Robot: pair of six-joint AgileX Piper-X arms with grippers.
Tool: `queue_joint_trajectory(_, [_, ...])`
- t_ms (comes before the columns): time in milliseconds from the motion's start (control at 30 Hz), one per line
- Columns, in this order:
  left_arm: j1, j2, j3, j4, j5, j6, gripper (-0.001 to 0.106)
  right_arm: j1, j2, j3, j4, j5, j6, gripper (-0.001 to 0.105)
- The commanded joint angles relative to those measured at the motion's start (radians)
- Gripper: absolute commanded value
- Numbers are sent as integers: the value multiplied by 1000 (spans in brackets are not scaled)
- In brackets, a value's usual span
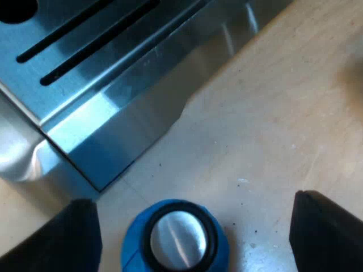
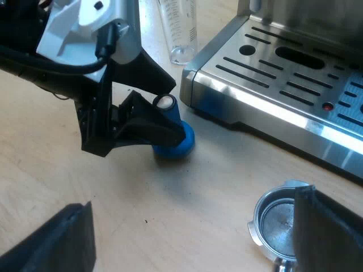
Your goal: Grind coffee beans and then tamp
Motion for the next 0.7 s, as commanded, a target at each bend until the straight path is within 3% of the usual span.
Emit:
queue_joint_trajectory(33, [-5,14,-2,-18,-3,7,70,-2,-5,-9,-11,11,-15,72])
queue_joint_trajectory(100, [-5,20,-2,-18,-1,7,69,-2,-5,-9,-11,11,-15,72])
queue_joint_trajectory(200, [-5,19,-2,-18,-1,7,59,-2,-5,-9,-11,11,-15,72])
queue_joint_trajectory(267, [-5,19,-2,-18,-1,7,42,-2,-5,-9,-11,11,-15,72])
queue_joint_trajectory(367, [-5,19,-2,-16,2,7,27,-2,-5,-9,-11,11,-15,72])
queue_joint_trajectory(567, [-5,19,-2,-8,62,7,10,-2,-5,-9,-11,11,-15,72])
queue_joint_trajectory(700, [-5,-4,-2,43,65,7,1,-2,-5,-9,-7,11,-15,72])
